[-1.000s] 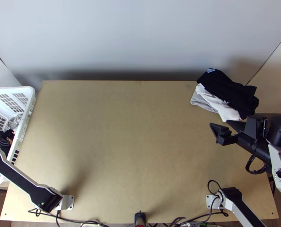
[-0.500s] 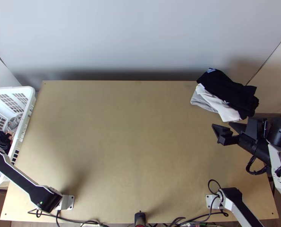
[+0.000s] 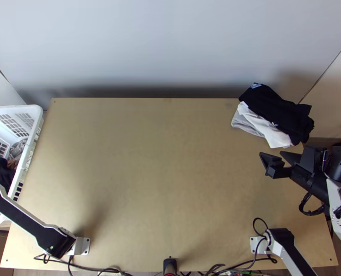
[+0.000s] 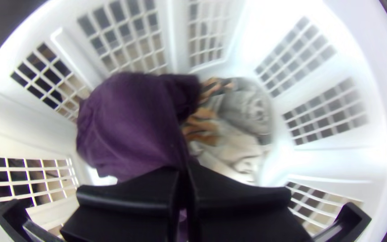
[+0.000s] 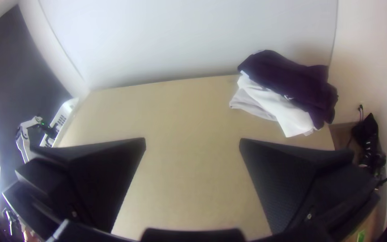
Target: Fold the t-shirt
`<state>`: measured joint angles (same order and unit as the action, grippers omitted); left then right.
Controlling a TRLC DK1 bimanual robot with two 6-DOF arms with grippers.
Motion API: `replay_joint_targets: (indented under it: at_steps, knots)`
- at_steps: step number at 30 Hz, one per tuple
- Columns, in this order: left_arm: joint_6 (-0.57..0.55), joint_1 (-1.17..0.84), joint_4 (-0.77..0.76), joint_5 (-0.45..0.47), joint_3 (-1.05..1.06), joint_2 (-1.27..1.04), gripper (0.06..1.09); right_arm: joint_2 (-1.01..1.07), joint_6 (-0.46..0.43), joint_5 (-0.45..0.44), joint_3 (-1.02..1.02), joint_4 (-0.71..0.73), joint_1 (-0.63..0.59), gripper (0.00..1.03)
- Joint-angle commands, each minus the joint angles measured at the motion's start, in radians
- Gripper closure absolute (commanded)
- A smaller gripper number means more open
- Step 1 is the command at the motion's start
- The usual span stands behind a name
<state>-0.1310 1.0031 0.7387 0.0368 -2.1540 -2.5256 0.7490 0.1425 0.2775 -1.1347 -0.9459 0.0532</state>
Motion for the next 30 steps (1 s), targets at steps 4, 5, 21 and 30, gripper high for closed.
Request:
replay_joint_targets:
  at_steps: [4,5,21,30]
  knots:
    - [0.022,-0.104,0.027,0.302,0.138,0.585,1.05,-0.023,0.016,0.0,0.056,0.035,-0.004,0.05]
    - [0.022,-0.12,0.039,0.316,0.138,0.622,1.05,-0.025,0.014,0.0,0.059,0.038,-0.004,0.05]
    - [0.03,-0.667,0.126,0.48,0.353,1.22,1.05,-0.074,0.026,0.0,0.135,0.084,0.01,0.05]
    - [-0.018,-0.923,0.146,0.468,0.462,1.312,1.05,-0.099,0.031,0.0,0.159,0.102,0.011,0.05]
